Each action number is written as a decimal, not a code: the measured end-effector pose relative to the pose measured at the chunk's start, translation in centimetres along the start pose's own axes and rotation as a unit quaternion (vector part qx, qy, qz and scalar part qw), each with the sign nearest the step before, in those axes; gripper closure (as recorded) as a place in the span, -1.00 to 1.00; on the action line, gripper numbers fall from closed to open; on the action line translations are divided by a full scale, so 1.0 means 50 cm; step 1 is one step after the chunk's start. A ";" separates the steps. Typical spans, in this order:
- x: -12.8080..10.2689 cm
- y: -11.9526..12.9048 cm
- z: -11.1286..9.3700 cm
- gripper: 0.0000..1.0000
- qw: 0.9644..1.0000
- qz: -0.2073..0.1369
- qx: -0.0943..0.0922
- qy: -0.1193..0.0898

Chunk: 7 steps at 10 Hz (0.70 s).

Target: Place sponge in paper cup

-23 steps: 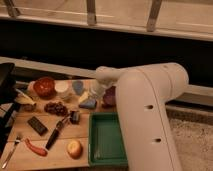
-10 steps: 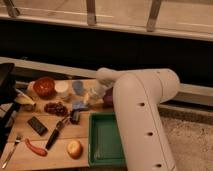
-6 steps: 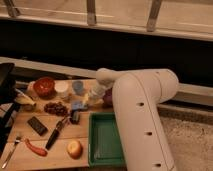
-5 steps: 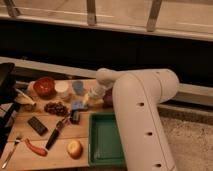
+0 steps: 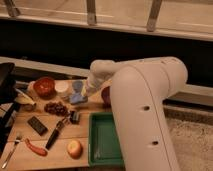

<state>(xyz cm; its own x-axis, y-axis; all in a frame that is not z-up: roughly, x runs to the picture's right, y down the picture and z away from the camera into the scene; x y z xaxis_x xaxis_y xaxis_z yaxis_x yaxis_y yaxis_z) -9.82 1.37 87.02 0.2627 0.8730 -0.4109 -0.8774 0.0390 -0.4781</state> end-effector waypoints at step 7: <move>-0.021 -0.005 -0.037 1.00 0.999 -0.025 0.035 -0.019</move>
<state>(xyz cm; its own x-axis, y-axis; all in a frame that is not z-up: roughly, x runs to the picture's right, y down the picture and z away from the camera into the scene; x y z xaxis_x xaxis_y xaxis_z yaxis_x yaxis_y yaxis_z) -9.15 -0.44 86.13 0.2923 0.8871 -0.3572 -0.8902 0.1159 -0.4406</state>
